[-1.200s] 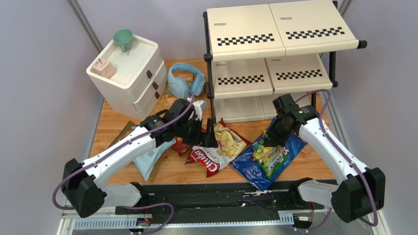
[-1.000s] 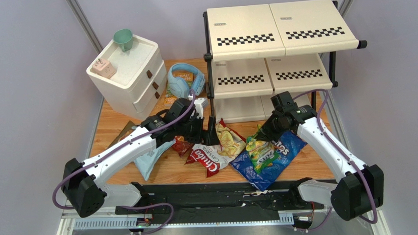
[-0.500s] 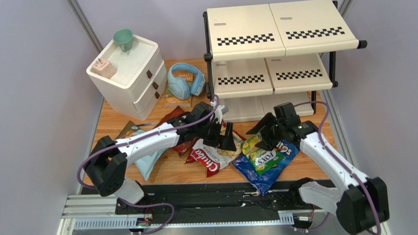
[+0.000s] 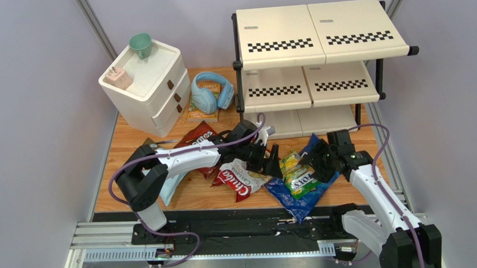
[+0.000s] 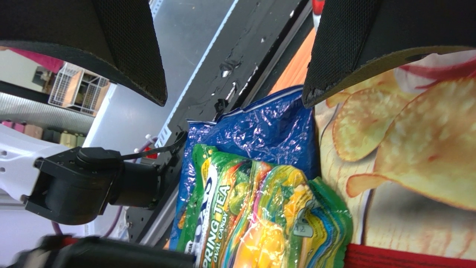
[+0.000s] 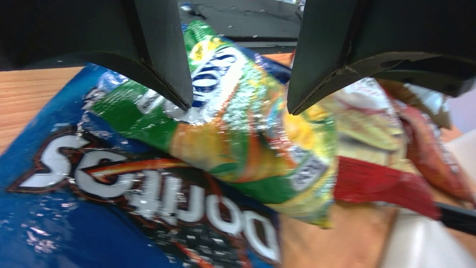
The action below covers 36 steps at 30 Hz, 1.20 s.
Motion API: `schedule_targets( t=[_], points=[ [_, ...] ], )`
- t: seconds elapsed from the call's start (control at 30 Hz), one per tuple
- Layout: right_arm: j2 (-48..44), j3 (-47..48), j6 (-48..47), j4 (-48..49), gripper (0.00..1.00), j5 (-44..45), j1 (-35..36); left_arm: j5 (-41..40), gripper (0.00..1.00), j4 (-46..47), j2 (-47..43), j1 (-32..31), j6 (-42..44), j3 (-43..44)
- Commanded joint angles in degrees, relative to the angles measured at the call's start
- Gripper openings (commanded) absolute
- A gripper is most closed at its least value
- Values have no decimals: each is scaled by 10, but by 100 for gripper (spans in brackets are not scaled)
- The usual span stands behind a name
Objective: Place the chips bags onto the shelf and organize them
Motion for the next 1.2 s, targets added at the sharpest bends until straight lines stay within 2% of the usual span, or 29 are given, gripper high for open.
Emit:
schedule_targets(
  t=[0.0, 0.27, 0.4, 0.6, 0.67, 0.83, 0.9, 1.03, 1.17],
  points=[
    [-26, -33, -30, 36, 66, 19, -2, 25, 95, 79, 11, -3, -34, 11],
    [-42, -91, -4, 43, 60, -62, -2, 36, 94, 137, 60, -2, -57, -8],
    [-91, -116, 65, 34, 59, -97, -2, 34, 94, 146, 91, -2, -66, 14],
    [-179, -166, 159, 37, 54, -135, -2, 20, 93, 183, 94, -2, -83, 2],
    [-196, -179, 180, 39, 53, -141, -2, 20, 94, 222, 98, -2, -90, -10],
    [-239, -128, 158, -12, 52, -98, -2, 21, 93, 246, 107, 0, -108, -12],
    [-238, -97, 138, -15, 49, -83, -2, 21, 93, 252, 109, 0, -114, -17],
    [-167, -36, 79, -31, 44, -76, -3, 20, 93, 279, 121, 0, -128, -26],
    [-107, 25, -1, -64, 44, 6, -4, 31, 93, 309, 143, 0, -149, -29]
  ],
)
